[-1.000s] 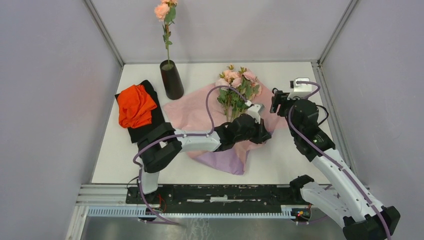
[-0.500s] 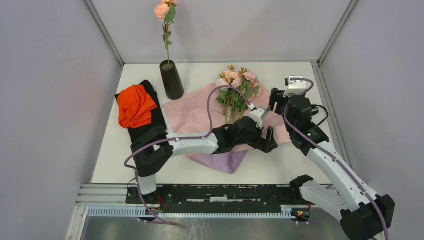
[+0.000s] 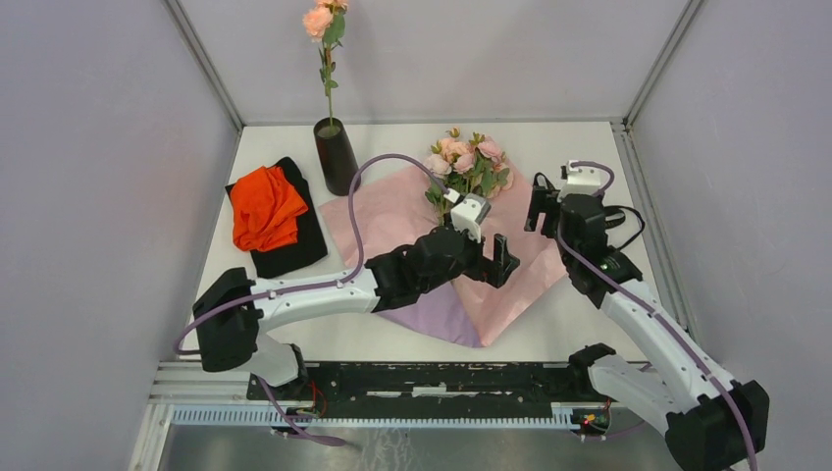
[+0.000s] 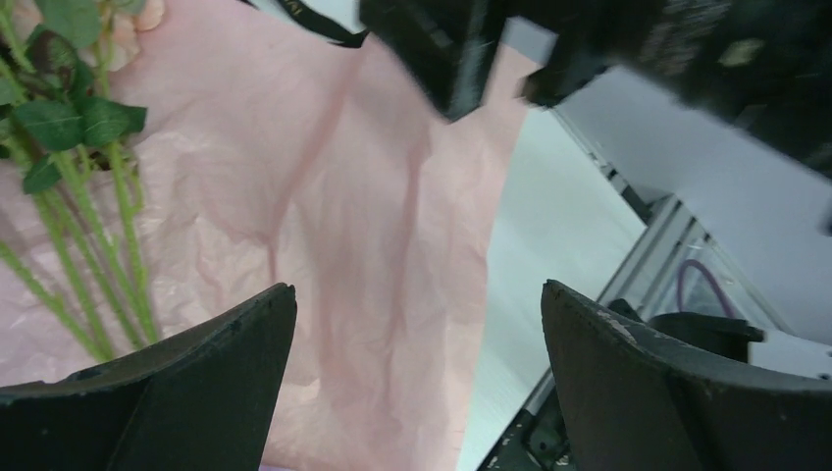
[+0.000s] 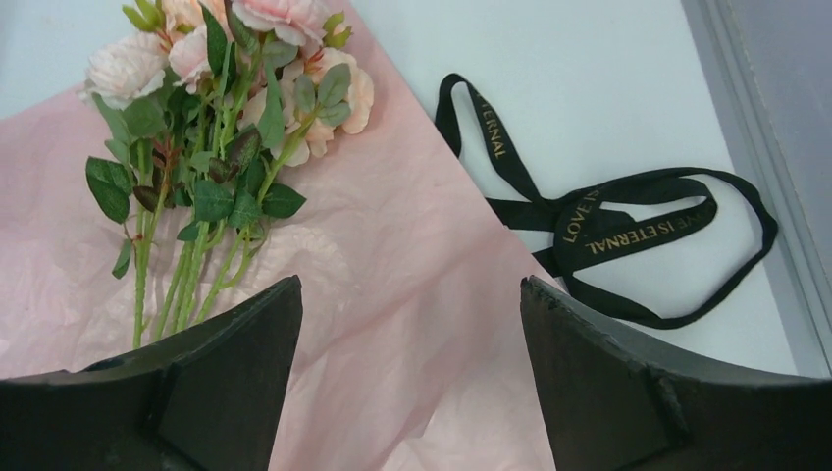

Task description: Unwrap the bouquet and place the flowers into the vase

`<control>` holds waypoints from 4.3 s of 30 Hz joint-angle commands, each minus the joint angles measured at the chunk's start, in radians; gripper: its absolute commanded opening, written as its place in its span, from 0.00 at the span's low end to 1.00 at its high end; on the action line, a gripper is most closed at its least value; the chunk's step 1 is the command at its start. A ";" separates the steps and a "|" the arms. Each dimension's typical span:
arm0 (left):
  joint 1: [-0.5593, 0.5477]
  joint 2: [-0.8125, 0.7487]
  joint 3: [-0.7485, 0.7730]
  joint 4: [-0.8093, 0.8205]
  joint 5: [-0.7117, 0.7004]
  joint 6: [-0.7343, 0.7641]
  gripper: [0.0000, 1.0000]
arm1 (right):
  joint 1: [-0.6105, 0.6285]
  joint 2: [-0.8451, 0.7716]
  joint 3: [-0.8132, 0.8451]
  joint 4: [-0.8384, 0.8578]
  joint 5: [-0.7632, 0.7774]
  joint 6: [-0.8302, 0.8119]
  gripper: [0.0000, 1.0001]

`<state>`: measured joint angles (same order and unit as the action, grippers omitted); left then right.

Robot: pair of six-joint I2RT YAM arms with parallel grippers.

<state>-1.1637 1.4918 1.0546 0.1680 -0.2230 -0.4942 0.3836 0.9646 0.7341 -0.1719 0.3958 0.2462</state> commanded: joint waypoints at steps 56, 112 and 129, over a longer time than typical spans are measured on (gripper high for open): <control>0.039 -0.096 -0.211 0.001 -0.079 0.033 1.00 | -0.014 0.042 -0.321 0.066 0.044 0.322 0.00; 0.063 -0.021 -0.281 -0.022 0.205 -0.195 1.00 | -0.166 0.104 -0.076 0.146 -0.066 0.131 0.67; -0.048 -0.280 -0.407 -0.428 0.350 -0.324 1.00 | -0.161 0.215 -0.098 0.247 -0.130 0.165 0.67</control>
<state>-1.1793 1.2591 0.6571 -0.1982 0.0311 -0.7547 0.2188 1.1660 0.6346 0.0200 0.2836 0.3962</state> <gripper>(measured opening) 0.996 0.669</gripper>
